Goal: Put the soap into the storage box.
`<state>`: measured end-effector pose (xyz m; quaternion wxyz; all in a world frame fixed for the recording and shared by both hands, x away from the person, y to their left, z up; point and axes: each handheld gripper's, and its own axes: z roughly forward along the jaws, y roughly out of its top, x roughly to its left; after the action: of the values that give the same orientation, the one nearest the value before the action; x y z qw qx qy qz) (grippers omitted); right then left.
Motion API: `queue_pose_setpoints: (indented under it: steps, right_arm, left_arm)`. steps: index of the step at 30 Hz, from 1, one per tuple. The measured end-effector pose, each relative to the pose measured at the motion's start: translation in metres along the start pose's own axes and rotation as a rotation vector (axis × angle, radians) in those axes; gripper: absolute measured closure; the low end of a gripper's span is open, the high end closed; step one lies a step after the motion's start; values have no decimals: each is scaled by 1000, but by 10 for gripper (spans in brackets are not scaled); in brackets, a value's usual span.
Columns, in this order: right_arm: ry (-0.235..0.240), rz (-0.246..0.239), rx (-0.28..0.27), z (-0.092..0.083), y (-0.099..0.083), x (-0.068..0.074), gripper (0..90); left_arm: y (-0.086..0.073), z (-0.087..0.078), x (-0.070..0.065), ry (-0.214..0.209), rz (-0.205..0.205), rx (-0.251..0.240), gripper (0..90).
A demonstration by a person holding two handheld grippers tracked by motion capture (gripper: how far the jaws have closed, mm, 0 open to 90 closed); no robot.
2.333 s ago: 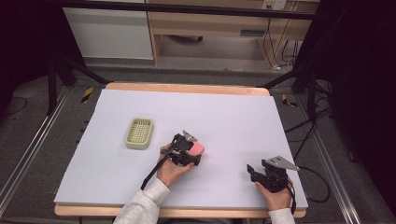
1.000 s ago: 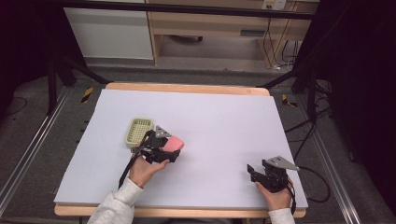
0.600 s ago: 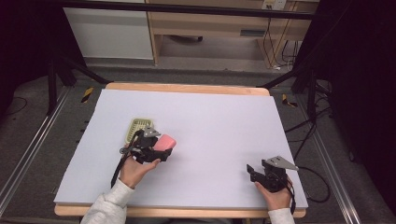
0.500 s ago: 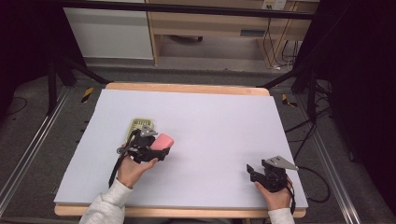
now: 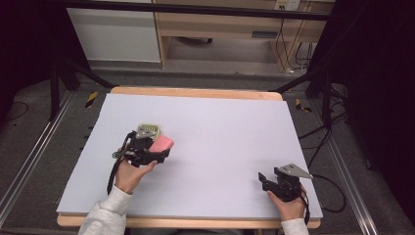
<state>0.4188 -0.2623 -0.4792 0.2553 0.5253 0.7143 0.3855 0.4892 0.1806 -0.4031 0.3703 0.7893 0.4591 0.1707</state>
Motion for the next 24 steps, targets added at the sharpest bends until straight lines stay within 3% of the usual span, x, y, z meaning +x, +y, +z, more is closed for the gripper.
queue_pose_setpoints:
  steps: [24]
  right_arm:
    - [3,1,3,1,0,0,338]
  left_arm:
    - [14,-2,32,51,-56,-32,373]
